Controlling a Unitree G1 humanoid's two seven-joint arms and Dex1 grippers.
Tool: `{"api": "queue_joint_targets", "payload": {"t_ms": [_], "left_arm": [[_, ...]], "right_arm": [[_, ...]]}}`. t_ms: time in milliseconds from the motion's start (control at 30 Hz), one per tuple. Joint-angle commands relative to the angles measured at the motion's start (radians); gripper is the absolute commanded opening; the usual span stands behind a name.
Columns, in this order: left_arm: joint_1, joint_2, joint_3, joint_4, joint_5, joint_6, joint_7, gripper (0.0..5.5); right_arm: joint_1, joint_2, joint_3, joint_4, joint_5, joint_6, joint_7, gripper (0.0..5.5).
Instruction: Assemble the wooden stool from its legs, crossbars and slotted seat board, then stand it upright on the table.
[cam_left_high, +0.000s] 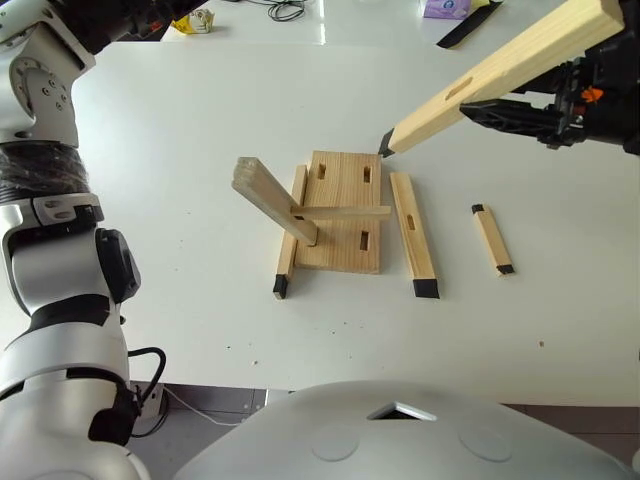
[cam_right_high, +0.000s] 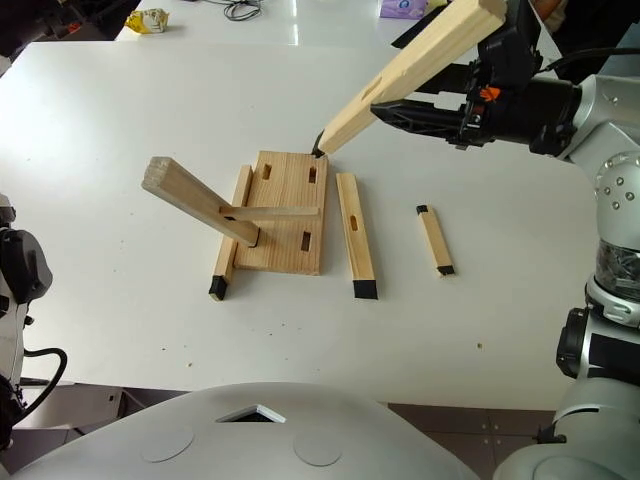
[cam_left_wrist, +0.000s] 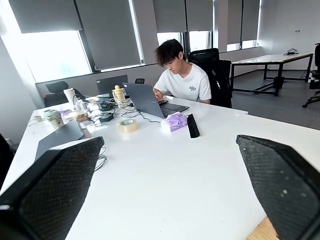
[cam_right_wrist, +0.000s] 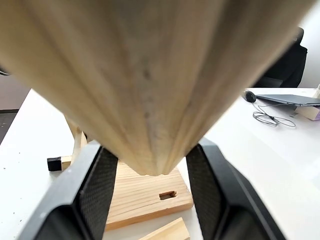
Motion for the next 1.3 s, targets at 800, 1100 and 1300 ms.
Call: {"api": "queue_joint_targets", "payload": {"t_ms": [800, 1100, 1300], "left_arm": [[0.675, 0.154, -0.022, -0.496, 0.053, -0.012, -0.148, 4.92], [0.641, 0.16, -0.073, -0.507, 0.054, 0.003, -0.207, 4.92], [0.633, 0.158, -0.09, -0.517, 0.051, 0.007, -0.225, 4.92]], "right_arm": [[0.396, 0.038, 0.064, -0.332, -0.108, -0.141, -0.071, 2.04], [0.41, 0.102, 0.142, -0.296, -0.178, -0.206, -0.092, 2.04], [0.419, 0.109, 0.171, -0.267, -0.229, -0.252, -0.082, 2.04]]}}
